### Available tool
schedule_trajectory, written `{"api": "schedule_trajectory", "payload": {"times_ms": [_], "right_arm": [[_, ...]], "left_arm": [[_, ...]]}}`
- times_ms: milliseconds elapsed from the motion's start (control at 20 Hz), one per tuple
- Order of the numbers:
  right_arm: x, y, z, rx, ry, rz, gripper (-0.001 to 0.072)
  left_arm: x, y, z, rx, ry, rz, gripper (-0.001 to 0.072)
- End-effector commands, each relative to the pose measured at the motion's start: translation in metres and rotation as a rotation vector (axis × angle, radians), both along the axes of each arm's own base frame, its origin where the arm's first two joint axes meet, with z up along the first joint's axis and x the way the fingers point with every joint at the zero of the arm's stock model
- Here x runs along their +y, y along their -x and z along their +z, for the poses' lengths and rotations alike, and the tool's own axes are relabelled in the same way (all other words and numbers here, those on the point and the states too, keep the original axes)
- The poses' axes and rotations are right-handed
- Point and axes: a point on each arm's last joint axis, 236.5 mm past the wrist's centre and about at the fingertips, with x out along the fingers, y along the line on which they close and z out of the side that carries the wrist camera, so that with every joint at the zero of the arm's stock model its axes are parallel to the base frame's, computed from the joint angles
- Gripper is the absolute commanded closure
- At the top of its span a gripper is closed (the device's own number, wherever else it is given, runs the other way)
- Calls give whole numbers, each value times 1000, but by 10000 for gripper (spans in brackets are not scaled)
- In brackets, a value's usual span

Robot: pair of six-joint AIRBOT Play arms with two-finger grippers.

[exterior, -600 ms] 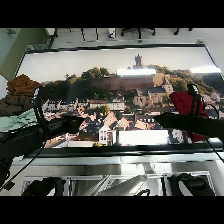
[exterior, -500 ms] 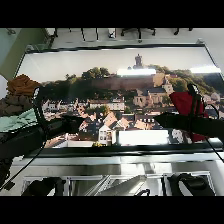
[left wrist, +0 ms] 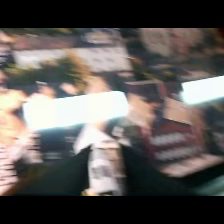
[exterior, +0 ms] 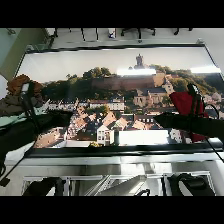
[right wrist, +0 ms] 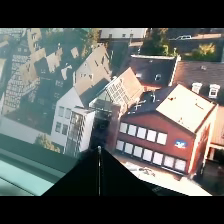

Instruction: Fold the shirts.

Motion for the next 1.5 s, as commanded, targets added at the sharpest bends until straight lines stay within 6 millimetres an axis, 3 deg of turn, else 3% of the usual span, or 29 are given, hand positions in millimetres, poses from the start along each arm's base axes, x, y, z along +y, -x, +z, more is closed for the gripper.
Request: {"api": "schedule_trajectory", "payload": {"times_ms": [0,100,250,300,400,550,650,800,950,1000,1050,1100,1200,1300,1400,1450], "right_arm": [[0,0,0,0,0,1,689],[0,0,0,0,0,0,689],[0,0,0,0,0,0,689],[0,-1,0,-3,-1,-2,689],[0,-1,1,-6,-1,-4,689],[-1,-2,1,-6,-1,-6,689],[-2,-2,0,-7,7,-8,689],[-3,-2,-1,-9,14,-2,689],[-3,-2,-1,-9,14,-2,689],[-3,-2,-1,-9,14,-2,689],[-3,-2,-1,-9,14,-2,689],[-3,-2,-1,-9,14,-2,689],[-3,-2,-1,-9,13,-2,689],[-3,-2,-1,-9,13,-2,689],[-3,-2,-1,-9,14,-2,689],[-3,-2,-1,-9,13,-2,689]], "left_arm": [[129,-37,7,-9,-364,258,0],[197,-71,20,-48,-547,350,0],[273,-147,16,-113,-675,395,0],[295,-175,4,-116,-694,405,1],[332,-224,-40,-62,-726,391,0],[358,-280,-122,34,-754,325,1],[359,-306,-165,64,-748,302,1],[358,-325,-212,86,-749,272,0],[362,-335,-236,102,-746,270,1],[362,-336,-240,99,-745,269,5],[362,-336,-243,102,-745,267,220],[362,-333,-245,117,-743,265,667],[362,-331,-236,121,-741,271,688],[355,-332,-209,103,-729,292,689],[342,-338,-153,26,-694,349,689],[329,-340,-113,-33,-684,361,689]]}}
